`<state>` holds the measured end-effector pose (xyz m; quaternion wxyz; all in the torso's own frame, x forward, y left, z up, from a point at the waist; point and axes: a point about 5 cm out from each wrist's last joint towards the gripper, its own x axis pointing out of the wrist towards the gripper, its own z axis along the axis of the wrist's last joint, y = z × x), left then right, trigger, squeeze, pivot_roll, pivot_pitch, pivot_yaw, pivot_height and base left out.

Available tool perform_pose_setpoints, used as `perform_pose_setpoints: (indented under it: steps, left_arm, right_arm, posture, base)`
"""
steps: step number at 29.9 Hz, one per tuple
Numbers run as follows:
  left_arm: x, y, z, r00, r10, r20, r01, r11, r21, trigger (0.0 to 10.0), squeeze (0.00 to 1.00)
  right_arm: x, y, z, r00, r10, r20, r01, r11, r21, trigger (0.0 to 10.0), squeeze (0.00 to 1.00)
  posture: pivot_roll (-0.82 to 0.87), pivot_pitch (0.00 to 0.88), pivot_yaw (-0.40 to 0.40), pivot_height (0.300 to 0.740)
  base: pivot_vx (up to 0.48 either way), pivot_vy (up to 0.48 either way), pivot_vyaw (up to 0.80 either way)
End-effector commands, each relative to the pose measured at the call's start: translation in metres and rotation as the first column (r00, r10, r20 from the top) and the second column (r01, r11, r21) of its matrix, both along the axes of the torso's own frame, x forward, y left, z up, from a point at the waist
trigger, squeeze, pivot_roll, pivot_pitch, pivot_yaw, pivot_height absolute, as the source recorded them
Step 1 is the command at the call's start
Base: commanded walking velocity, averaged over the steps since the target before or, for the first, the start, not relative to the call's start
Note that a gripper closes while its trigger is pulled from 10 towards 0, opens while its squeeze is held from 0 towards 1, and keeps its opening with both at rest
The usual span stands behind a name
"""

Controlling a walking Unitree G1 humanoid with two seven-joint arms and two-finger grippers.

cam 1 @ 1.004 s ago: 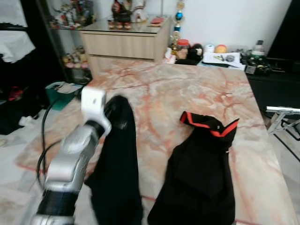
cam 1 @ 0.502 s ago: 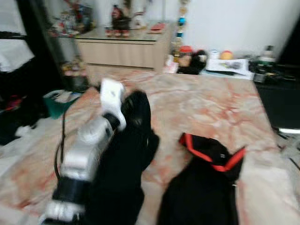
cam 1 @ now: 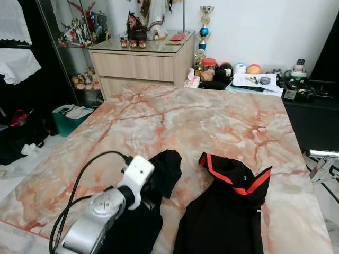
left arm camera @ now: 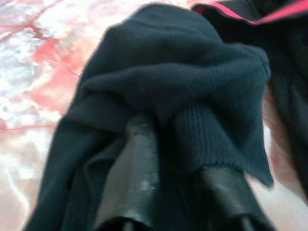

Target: Hang hanger

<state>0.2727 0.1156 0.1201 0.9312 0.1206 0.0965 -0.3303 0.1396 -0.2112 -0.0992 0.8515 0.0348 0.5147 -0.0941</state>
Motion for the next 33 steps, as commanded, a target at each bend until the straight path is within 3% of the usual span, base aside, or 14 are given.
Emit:
perform_pose_setpoints:
  steps: [1,7,9,11,13,14,16,17,19,21,23,33]
  left_arm:
    - [-0.008,0.001,0.009,0.998,-0.063,0.029,0.062,0.998,0.020,10.0,1.00]
    - [-0.022,0.012,0.011,0.995,-0.097,0.009,0.096,0.995,0.027,10.0,1.00]
    - [-0.028,0.027,0.014,0.999,-0.047,0.009,0.047,0.999,-0.005,10.0,1.00]
    - [-0.031,0.049,0.020,0.997,0.071,0.014,-0.070,0.994,-0.082,10.0,1.00]
    - [-0.030,0.057,0.022,0.991,0.131,0.022,-0.128,0.986,-0.107,10.0,1.00]
    - [-0.025,0.067,0.027,0.965,0.256,0.059,-0.242,0.954,-0.179,10.0,0.00]
    - [-0.021,0.074,0.029,0.936,0.343,0.079,-0.318,0.920,-0.229,10.0,0.00]
    - [-0.020,0.077,0.032,0.906,0.416,0.076,-0.376,0.875,-0.307,10.0,0.00]
    - [-0.018,0.079,0.033,0.874,0.481,0.061,-0.428,0.825,-0.369,10.0,0.00]
    - [-0.017,0.079,0.033,0.867,0.494,0.067,-0.439,0.820,-0.366,10.0,0.00]
    - [-0.017,0.074,0.025,0.872,0.483,0.075,-0.440,0.843,-0.309,10.0,0.00]
    - [-0.014,0.074,0.026,0.859,0.503,0.094,-0.452,0.832,-0.322,10.0,0.00]
  right_arm:
    - [0.007,0.000,0.002,1.000,0.012,0.014,-0.012,1.000,-0.004,10.0,0.00]
    - [0.006,-0.001,0.002,1.000,0.012,0.014,-0.012,1.000,-0.003,10.0,0.00]
    - [0.006,-0.001,0.002,1.000,0.015,0.013,-0.015,1.000,-0.004,10.0,0.00]
    - [0.006,-0.002,0.002,1.000,0.017,0.013,-0.017,1.000,-0.006,10.0,0.00]
    - [0.006,-0.002,0.003,1.000,0.016,0.013,-0.016,1.000,-0.007,10.0,0.00]
    - [0.006,-0.003,0.003,1.000,0.017,0.013,-0.017,1.000,-0.011,10.0,0.00]
    - [0.006,-0.004,0.003,1.000,0.018,0.012,-0.018,1.000,-0.013,10.0,0.00]
    - [0.006,-0.004,0.003,1.000,0.019,0.012,-0.019,1.000,-0.014,10.0,0.00]
    - [0.006,-0.005,0.003,1.000,0.016,0.014,-0.016,1.000,-0.013,10.0,0.00]
    - [0.007,-0.005,0.003,1.000,0.008,0.020,-0.008,1.000,-0.012,10.0,0.00]
    - [0.007,-0.005,0.003,1.000,-0.007,0.025,0.007,1.000,-0.010,10.0,0.00]
    - [0.005,-0.005,0.003,0.999,-0.044,0.016,0.045,0.999,-0.014,10.0,0.00]
  posture:
    - [0.18,0.000,0.046,0.740]
    - [0.18,0.000,0.046,0.740]
    - [0.19,0.000,0.041,0.740]
    - [0.19,0.000,0.037,0.740]
    - [0.19,0.000,0.037,0.740]
    - [0.21,0.000,0.028,0.740]
    - [0.21,0.000,0.028,0.740]
    - [0.20,0.000,0.023,0.740]
    - [0.20,0.000,0.023,0.740]
    - [0.20,0.000,0.021,0.740]
    - [0.19,0.000,0.021,0.740]
    - [0.20,0.000,0.022,0.740]
  base:
    - [0.000,0.000,0.00]
    - [0.000,0.000,0.00]
    - [0.000,0.000,0.00]
    - [0.000,0.000,0.00]
    - [0.000,0.000,0.00]
    - [0.000,0.000,0.00]
    - [0.000,0.000,0.00]
    - [0.000,0.000,0.00]
    - [0.000,0.000,0.00]
    - [0.000,0.000,0.00]
    - [0.000,0.000,0.00]
    - [0.000,-0.384,0.00]
